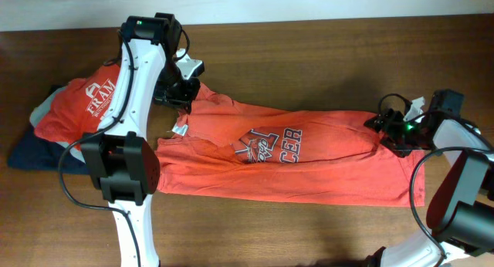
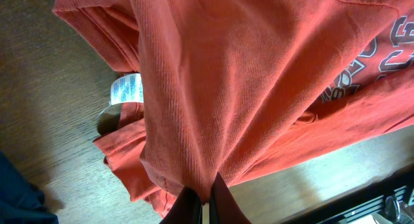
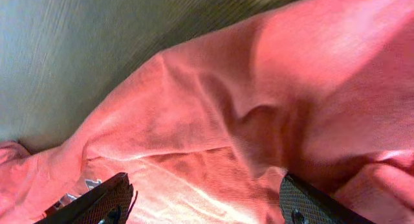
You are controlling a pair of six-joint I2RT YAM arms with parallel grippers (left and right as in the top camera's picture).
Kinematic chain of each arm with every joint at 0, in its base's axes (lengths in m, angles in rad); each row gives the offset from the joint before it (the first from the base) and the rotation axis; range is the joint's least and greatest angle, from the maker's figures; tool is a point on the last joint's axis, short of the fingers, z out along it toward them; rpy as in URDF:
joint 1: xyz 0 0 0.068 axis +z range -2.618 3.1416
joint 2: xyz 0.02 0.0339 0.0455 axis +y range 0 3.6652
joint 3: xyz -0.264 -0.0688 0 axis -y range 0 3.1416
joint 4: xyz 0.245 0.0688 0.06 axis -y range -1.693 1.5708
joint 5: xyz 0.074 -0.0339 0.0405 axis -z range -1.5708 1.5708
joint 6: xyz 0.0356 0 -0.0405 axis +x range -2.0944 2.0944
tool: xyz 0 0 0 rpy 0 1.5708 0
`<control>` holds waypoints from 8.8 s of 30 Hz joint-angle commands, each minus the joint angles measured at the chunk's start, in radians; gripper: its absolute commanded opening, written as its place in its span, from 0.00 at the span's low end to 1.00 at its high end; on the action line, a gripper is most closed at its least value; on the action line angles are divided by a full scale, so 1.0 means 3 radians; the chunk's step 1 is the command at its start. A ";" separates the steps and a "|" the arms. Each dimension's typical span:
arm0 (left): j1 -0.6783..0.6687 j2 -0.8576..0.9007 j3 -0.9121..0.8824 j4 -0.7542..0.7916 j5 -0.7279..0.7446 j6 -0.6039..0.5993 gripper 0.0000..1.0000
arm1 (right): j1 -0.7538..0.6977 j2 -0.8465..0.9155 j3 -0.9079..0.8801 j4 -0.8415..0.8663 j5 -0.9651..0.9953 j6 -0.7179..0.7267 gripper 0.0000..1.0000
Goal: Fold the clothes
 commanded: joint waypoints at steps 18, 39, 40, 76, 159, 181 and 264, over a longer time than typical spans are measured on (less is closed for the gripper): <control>0.0001 -0.0069 0.0024 -0.0020 -0.0024 -0.0031 0.06 | 0.0058 0.0098 0.0033 0.0568 0.0518 0.0284 0.77; 0.0001 -0.0069 0.0024 -0.0019 -0.0025 -0.0031 0.06 | 0.0128 0.0099 0.0033 -0.0278 0.0272 -0.0106 0.77; 0.0001 -0.0069 0.0024 -0.0019 -0.0025 -0.0031 0.06 | 0.0148 0.0099 0.0033 -0.0272 0.0444 -0.0093 0.77; 0.0005 -0.0069 0.0024 -0.0029 -0.0053 -0.0029 0.06 | 0.0140 0.0020 0.1080 -0.0921 0.1251 -0.0724 0.07; -0.0014 -0.0069 0.0024 -0.0075 -0.0189 -0.0031 0.05 | -0.0037 0.0031 0.0535 -0.0865 0.0722 0.1315 0.59; -0.0011 -0.0069 0.0024 0.0029 -0.0188 -0.0031 0.06 | -0.0573 0.0031 0.0544 -0.0852 0.0801 0.0327 0.07; -0.0011 -0.0069 0.0024 -0.0109 -0.0189 -0.0031 0.09 | -0.0053 0.0314 0.0308 0.0549 0.0470 0.0744 0.04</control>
